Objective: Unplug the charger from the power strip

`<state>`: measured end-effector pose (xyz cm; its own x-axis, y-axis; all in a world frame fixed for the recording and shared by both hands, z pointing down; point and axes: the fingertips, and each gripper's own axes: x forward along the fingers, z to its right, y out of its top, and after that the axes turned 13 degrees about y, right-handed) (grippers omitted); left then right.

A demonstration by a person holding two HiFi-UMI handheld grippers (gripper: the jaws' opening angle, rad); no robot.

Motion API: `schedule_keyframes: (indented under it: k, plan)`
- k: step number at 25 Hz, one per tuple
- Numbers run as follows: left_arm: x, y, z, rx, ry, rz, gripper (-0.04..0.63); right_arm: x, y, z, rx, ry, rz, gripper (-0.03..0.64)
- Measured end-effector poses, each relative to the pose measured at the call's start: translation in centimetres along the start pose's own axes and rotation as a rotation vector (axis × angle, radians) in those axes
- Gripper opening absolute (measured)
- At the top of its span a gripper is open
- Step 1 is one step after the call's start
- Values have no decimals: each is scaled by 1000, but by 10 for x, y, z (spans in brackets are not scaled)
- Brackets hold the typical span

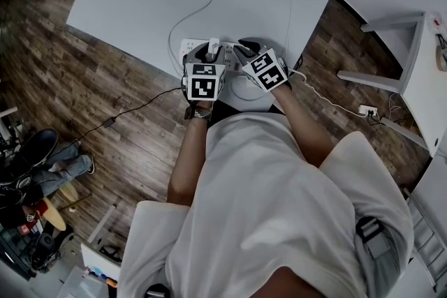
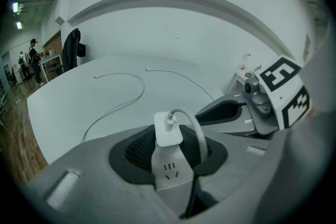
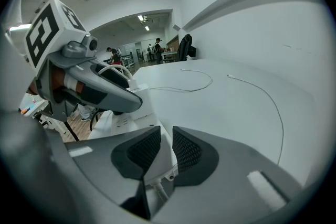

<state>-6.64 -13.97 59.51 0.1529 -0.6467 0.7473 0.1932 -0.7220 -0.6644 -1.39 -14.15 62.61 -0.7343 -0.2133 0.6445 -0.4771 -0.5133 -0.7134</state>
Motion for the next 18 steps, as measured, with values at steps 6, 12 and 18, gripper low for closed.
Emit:
schedule_keyframes:
  k: [6, 12, 18]
  plan:
    - [3, 0, 5, 92, 34, -2, 150, -1, 0, 2, 0, 2, -7, 71]
    - [1, -1, 4, 122, 61, -21, 150, 1, 5, 0, -11, -4, 16, 71]
    - [3, -1, 3, 81, 56, -31, 150, 0, 1, 1, -7, -4, 1, 71]
